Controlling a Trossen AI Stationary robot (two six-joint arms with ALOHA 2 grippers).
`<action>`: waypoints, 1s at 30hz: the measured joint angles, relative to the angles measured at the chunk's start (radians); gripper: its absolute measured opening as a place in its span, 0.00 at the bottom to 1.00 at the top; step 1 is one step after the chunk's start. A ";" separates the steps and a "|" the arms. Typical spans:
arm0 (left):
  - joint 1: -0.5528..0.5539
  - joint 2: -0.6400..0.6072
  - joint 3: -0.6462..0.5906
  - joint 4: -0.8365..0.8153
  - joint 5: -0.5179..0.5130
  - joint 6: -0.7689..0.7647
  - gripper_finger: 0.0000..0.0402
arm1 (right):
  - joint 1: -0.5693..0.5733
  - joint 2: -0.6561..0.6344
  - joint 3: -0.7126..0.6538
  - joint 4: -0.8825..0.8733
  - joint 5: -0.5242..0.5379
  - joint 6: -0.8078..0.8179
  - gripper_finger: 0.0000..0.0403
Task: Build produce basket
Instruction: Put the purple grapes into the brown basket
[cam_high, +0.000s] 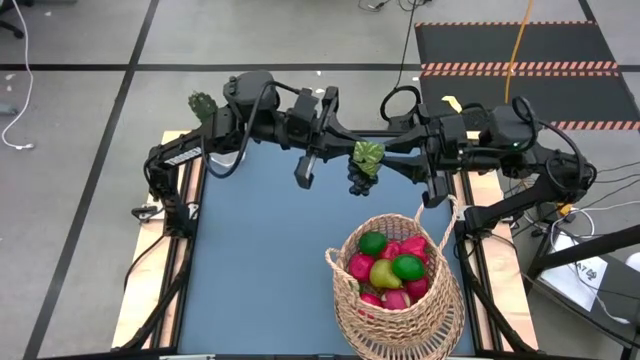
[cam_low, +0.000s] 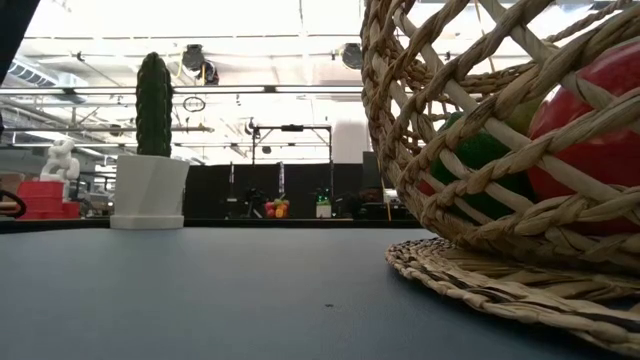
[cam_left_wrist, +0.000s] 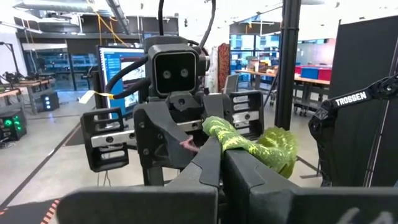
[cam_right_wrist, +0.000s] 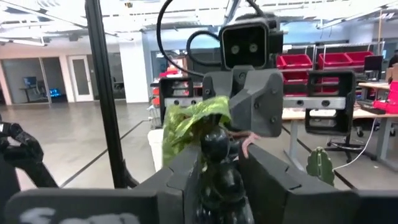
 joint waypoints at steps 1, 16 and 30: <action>0.000 0.000 0.000 0.000 0.000 0.000 0.01 | 0.000 0.001 0.000 0.006 0.000 0.000 0.25; -0.003 0.000 0.000 0.001 0.017 0.000 0.01 | 0.000 0.001 0.000 0.015 0.028 0.049 0.29; -0.009 0.000 0.000 0.020 0.117 -0.005 0.01 | 0.000 -0.018 0.000 0.023 -0.059 0.205 0.59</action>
